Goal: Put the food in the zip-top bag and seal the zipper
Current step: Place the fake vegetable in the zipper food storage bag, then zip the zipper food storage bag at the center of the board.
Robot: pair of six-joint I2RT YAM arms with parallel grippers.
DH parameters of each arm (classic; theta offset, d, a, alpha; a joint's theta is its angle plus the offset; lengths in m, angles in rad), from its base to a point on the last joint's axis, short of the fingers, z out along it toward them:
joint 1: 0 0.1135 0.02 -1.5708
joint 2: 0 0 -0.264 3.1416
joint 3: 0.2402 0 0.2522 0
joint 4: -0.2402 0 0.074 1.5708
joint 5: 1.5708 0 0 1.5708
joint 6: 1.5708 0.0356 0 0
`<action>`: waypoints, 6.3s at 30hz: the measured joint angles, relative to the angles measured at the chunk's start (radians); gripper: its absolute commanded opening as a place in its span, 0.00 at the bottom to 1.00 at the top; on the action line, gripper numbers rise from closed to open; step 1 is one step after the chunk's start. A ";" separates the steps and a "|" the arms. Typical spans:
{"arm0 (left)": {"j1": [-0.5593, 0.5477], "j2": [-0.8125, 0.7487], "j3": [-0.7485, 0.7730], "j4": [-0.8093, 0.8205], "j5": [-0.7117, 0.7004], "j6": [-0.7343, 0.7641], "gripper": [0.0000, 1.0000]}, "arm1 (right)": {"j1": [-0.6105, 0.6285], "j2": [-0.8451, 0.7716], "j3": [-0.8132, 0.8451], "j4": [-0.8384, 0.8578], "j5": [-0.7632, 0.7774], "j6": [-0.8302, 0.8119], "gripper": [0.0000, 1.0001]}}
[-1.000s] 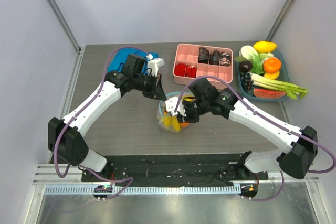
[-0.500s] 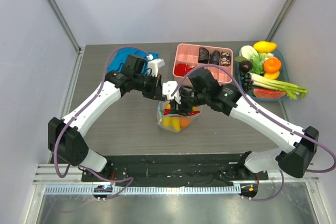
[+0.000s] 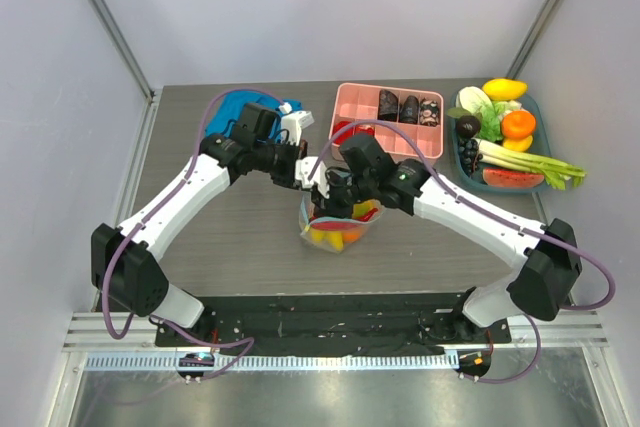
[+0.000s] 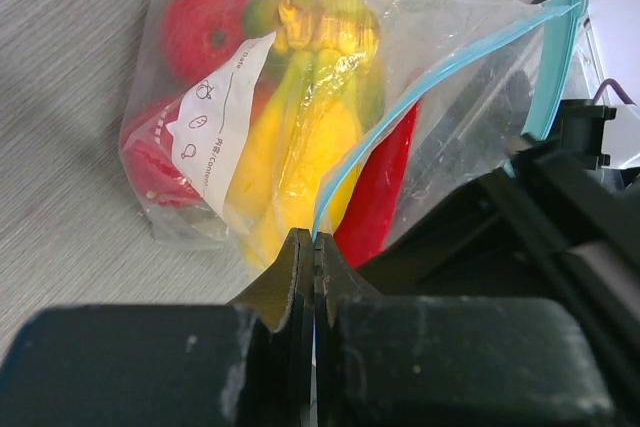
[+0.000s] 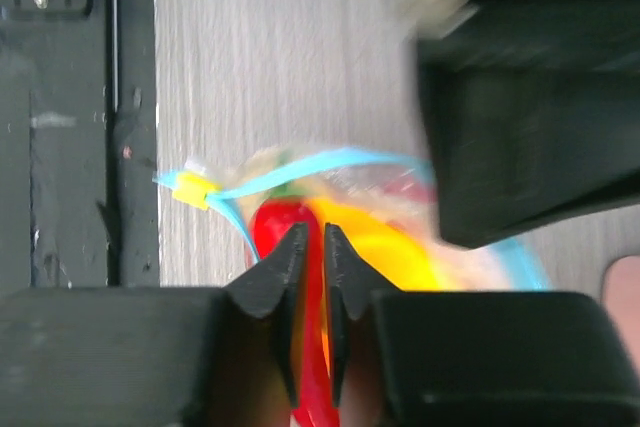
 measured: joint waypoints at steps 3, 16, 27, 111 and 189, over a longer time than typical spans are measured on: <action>0.000 0.000 0.000 0.000 0.000 0.000 0.00 | 0.008 0.000 -0.048 -0.019 0.001 -0.037 0.14; 0.000 0.005 0.001 0.000 0.007 -0.001 0.00 | 0.035 -0.026 0.003 -0.072 0.069 -0.093 0.49; 0.000 0.017 0.019 0.000 0.012 0.000 0.00 | 0.039 -0.140 0.017 -0.093 -0.030 -0.160 0.62; 0.158 -0.597 -0.634 0.484 0.233 0.511 0.00 | 0.060 -0.137 0.009 0.239 -0.028 -0.071 0.66; 0.061 -0.576 -0.535 0.407 0.212 0.557 0.19 | 0.017 -0.006 0.096 0.041 -0.081 -0.221 0.01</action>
